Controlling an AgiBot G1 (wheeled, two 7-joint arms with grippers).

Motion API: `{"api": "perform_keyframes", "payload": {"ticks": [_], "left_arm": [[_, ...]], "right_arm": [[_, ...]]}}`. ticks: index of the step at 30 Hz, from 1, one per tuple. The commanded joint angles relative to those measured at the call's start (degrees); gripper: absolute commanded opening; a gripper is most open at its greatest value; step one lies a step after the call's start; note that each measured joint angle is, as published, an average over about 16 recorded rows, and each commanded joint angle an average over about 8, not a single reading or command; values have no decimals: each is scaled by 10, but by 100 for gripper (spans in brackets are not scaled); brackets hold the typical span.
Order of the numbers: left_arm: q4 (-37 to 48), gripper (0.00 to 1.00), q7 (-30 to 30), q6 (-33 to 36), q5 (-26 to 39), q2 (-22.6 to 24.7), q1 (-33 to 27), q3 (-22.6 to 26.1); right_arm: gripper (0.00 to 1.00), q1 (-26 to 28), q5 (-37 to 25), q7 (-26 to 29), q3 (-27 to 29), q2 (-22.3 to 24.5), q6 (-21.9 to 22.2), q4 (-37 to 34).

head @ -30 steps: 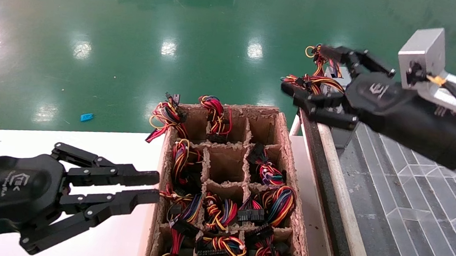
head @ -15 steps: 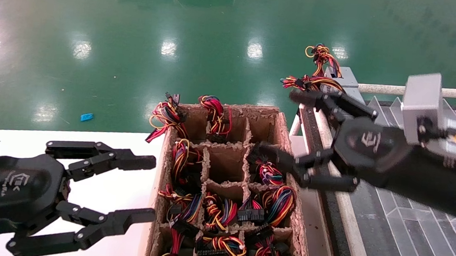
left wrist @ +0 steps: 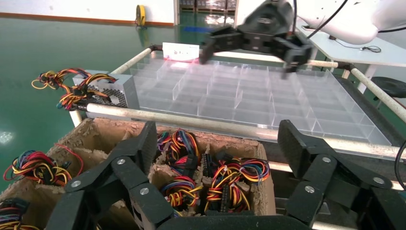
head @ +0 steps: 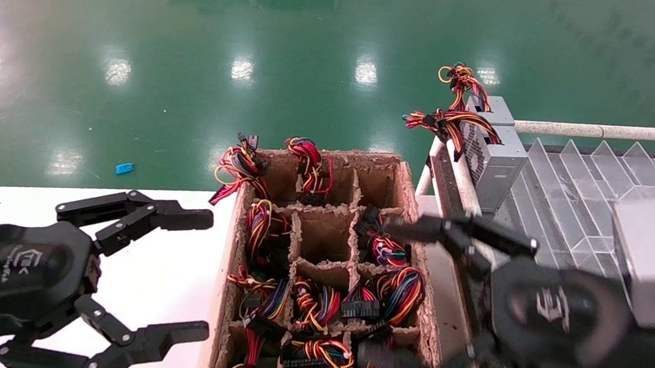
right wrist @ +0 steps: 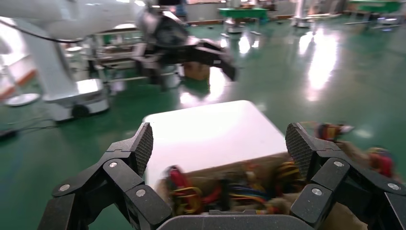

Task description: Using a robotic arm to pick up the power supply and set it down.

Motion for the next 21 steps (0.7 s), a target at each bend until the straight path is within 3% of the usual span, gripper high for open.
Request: {"api": "perform_keyframes", "payload": {"ticks": [1, 6, 21], "left_arm": [[0, 100, 0, 0, 0, 0, 0, 0], [0, 100, 0, 0, 0, 0, 0, 0], [0, 100, 0, 0, 0, 0, 0, 0]], "right_arm": [[100, -4, 10, 2, -1, 5, -18, 3], [100, -8, 20, 3, -1, 9, -34, 5], [100, -6, 14, 2, -1, 6, -23, 3]]}}
